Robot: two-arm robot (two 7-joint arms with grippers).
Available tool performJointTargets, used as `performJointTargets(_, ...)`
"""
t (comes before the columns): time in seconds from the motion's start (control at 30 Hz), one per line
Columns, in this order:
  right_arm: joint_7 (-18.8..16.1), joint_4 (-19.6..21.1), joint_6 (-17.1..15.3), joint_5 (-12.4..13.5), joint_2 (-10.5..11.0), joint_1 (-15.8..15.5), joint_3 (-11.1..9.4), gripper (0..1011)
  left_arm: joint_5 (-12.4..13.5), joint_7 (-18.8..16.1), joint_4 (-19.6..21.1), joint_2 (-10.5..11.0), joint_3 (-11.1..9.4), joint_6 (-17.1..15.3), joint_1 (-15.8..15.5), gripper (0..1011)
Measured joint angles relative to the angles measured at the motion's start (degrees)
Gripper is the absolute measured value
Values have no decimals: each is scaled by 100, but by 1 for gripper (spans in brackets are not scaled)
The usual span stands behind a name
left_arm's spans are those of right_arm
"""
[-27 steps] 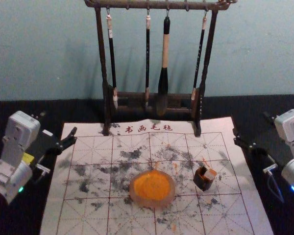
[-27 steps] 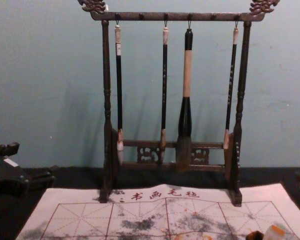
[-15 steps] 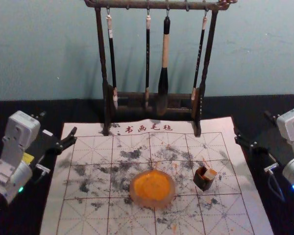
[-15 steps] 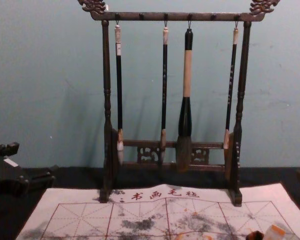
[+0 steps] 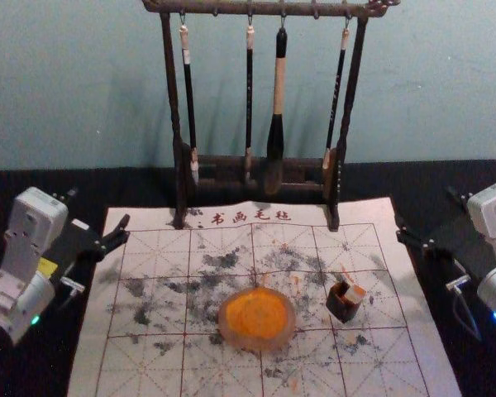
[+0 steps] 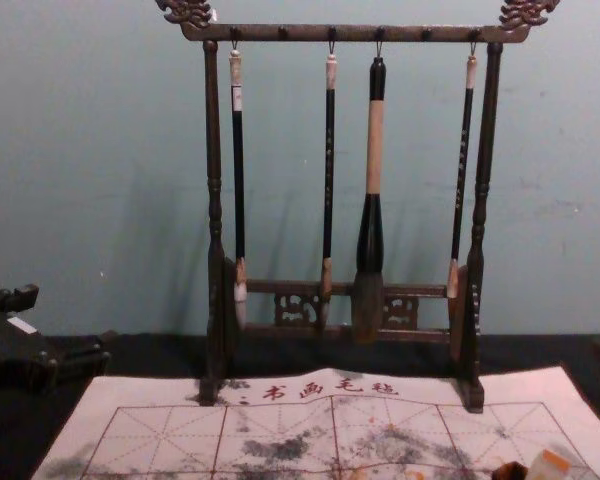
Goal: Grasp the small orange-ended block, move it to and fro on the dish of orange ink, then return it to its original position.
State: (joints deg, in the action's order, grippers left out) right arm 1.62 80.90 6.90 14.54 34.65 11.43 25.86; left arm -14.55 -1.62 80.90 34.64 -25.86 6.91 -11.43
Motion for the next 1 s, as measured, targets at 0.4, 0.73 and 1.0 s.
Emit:
performJointTargets(0.4,0,0,2,2,0,0,0,1002,0,0,0,0,0,0,0,1001)
performJointTargets(0.73,0,0,2,1,0,0,0,1002,0,0,0,0,0,0,0,1001)
performJointTargets(1.0,-1,5,66,-146,-2,-1,-25,1002,0,0,0,0,0,0,0,1001)
